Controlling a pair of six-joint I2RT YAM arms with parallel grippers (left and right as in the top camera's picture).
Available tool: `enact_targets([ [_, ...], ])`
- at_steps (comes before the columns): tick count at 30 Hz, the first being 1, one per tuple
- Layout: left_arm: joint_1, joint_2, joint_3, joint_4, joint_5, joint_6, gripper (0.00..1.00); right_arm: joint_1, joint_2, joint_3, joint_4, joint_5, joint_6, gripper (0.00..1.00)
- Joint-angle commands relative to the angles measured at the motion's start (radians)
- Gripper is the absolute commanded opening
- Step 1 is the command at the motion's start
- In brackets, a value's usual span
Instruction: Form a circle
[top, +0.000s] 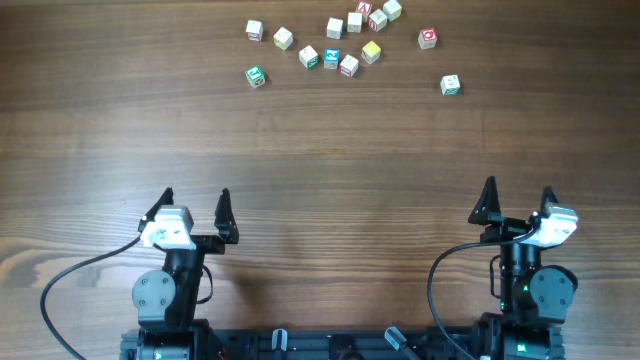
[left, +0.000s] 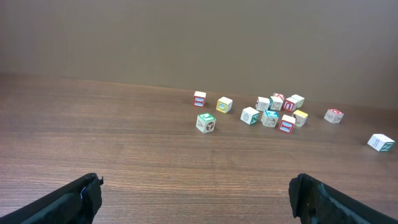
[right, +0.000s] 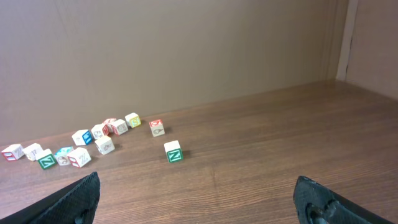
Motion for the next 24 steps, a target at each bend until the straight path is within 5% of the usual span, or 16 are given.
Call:
enact_targets([
  [1,-0.006,-0.009,-0.008,-0.002,-0.014,0.005,1.0,-0.002,-0.014,-0.001,0.004,-0.011,0.005,1.0],
  [6,-0.006,-0.008,-0.008,0.016,-0.014,0.005,1.0,-0.002,-0.014,-0.001,0.004,-0.011,0.005,1.0],
  [12,-0.006,-0.008,-0.003,0.237,0.005,-0.004,1.0,-0.002,-0.014,-0.001,0.004,-0.011,0.005,1.0],
  [19,-0.006,0.093,0.187,0.117,0.023,-0.101,1.0,-0.002,-0.014,-0.001,0.004,-0.011,0.005,1.0],
  [24,-0.006,0.348,0.467,0.043,0.097,-0.101,1.0,-0.002,-0.014,-0.001,0.004,-0.011,0.005,1.0],
])
